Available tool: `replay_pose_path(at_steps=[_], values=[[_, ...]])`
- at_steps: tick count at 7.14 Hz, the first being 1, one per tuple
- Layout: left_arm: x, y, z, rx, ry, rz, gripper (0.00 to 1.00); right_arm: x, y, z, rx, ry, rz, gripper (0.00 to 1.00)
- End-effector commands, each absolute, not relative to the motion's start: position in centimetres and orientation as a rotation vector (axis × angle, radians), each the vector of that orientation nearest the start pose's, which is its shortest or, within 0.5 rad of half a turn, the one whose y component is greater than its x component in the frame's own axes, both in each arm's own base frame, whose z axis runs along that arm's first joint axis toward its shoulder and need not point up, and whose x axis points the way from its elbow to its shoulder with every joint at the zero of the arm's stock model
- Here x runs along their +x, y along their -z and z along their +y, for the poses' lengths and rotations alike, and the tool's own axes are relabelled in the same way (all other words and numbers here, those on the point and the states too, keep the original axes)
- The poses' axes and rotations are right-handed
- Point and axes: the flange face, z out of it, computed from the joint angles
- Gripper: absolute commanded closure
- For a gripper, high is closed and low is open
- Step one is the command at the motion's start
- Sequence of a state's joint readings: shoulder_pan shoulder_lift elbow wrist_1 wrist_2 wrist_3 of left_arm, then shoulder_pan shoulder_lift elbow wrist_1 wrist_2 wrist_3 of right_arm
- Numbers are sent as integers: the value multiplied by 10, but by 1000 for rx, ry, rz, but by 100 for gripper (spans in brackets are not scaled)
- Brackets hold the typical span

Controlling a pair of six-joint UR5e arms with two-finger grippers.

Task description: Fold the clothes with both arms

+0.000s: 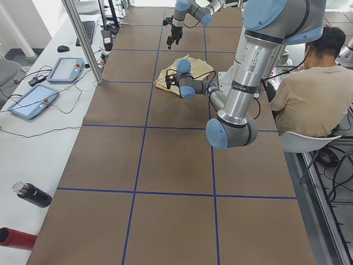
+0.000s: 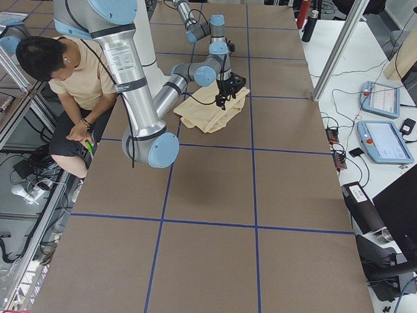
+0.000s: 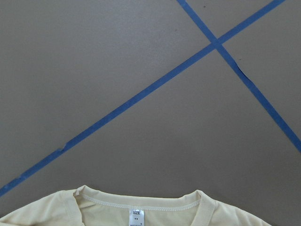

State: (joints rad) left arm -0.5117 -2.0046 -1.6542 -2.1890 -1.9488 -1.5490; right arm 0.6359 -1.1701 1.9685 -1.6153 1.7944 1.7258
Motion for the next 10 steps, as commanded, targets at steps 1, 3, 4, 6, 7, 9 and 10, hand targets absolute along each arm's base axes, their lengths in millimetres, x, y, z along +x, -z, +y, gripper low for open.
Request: replay_pose_path(at_steps=[1,3,4,6,7,9,10], values=[[524,-314,-403,-38,224,1147,18,-402,-279,-434,-30,-667,-788,0],[528,-315,-402,-44,224,1143,26,-404,-279,-433,-32,-663,-786,0],[530,-318,-401,-48,224,1139,30,-404,-279,-433,-31,-661,-786,0],[531,-314,-401,-47,222,1143,44,-406,-279,-431,-33,-662,-786,0],[531,-312,-402,-46,222,1147,75,-408,-284,-432,-35,-662,-775,0],[529,-307,-400,-40,209,1156,100,-409,-285,-432,-35,-662,-774,0],[528,-306,-401,-33,210,1155,100,-409,-287,-432,-35,-660,-769,0]])
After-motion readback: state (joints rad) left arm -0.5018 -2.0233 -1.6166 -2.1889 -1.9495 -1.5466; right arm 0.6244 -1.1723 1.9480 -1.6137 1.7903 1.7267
